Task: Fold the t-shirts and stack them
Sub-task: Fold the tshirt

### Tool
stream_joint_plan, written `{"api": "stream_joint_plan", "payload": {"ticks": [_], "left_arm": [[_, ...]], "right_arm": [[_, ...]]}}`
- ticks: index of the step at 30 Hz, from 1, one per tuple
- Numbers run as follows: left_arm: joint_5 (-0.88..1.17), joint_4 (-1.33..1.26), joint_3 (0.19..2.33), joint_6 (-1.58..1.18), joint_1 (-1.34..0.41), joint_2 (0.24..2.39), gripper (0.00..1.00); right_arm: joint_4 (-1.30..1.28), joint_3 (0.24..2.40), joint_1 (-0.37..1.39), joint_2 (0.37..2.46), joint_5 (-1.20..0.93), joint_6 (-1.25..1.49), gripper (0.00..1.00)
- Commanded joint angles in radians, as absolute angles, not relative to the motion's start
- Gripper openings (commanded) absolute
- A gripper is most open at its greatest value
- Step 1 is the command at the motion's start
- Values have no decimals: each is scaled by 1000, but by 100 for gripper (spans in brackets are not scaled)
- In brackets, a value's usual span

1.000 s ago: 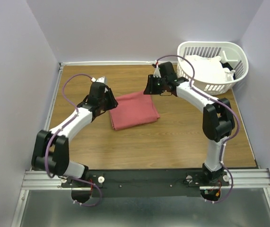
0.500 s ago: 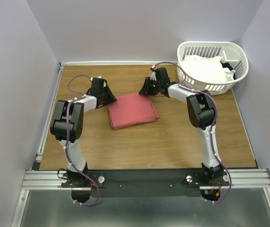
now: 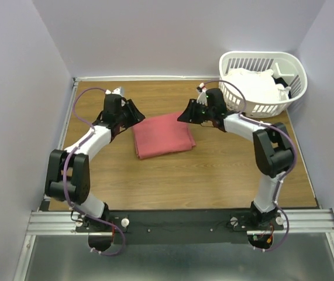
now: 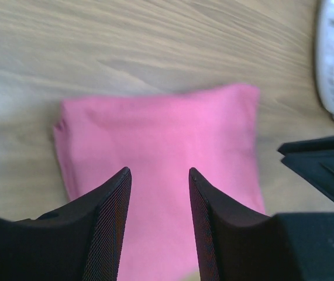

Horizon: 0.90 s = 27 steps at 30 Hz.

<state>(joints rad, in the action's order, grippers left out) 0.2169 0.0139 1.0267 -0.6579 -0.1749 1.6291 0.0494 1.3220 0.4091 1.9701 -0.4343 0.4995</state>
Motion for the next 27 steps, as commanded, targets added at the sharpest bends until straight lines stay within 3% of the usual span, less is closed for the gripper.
{"api": "stream_joint_plan", "payload": {"ticks": [1, 4, 10, 16, 20, 22, 27], "left_arm": [[213, 32, 854, -644, -259, 1461, 52], [212, 31, 731, -656, -316, 1395, 49], [138, -47, 571, -712, -341, 1390, 40], [127, -54, 522, -747, -324, 1425, 36], [115, -6, 528, -744, -324, 1346, 36], [92, 53, 551, -733, -322, 1293, 39], [-27, 204, 638, -689, -324, 1074, 59]], "right_arm": [[321, 1038, 407, 1858, -682, 668, 44], [500, 877, 407, 1787, -710, 735, 46], [603, 779, 400, 1847, -681, 739, 46], [719, 675, 321, 1943, -667, 778, 45], [715, 666, 311, 1893, -724, 790, 45], [713, 682, 319, 1856, -756, 824, 45], [710, 800, 405, 1779, -802, 896, 53]]}}
